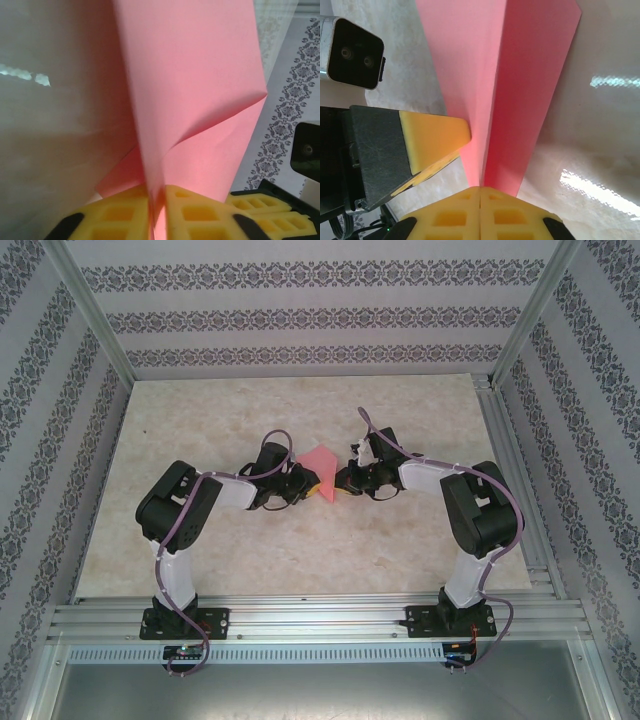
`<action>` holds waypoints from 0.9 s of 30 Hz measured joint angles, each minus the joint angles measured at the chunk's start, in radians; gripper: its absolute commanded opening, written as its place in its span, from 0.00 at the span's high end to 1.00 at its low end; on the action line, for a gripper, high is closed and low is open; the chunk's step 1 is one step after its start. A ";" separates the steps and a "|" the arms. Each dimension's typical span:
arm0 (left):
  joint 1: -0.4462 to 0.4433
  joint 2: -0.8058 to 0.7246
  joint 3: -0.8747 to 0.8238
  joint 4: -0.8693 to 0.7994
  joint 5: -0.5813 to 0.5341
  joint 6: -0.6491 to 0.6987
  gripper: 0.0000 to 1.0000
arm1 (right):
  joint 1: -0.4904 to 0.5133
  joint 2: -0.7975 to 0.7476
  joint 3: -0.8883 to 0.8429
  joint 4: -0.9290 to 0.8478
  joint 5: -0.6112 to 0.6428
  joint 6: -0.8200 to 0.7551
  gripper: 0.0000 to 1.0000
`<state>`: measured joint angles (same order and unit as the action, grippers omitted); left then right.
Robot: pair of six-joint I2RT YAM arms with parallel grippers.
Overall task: Fold a paper plane with a square sheet of paper (pick it up from the middle)
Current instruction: Turn over the paper at the center of the table.
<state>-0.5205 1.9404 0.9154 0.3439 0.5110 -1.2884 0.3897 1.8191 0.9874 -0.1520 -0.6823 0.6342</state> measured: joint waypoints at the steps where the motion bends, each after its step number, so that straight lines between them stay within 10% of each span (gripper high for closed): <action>1: 0.000 0.000 0.000 0.002 0.000 0.001 0.93 | 0.000 0.000 0.000 -0.002 0.000 0.000 0.86; 14: 0.000 -0.016 0.076 -0.115 -0.004 0.087 1.00 | -0.019 -0.059 -0.035 -0.013 0.019 -0.006 0.62; 27: 0.000 -0.109 0.257 -0.575 -0.140 0.343 1.00 | -0.094 -0.260 -0.121 -0.049 0.100 -0.040 0.48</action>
<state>-0.5205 1.8309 1.1725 -0.2306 0.3710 -0.9455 0.2955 1.5589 0.8661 -0.2008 -0.5827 0.5941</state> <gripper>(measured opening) 0.066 0.507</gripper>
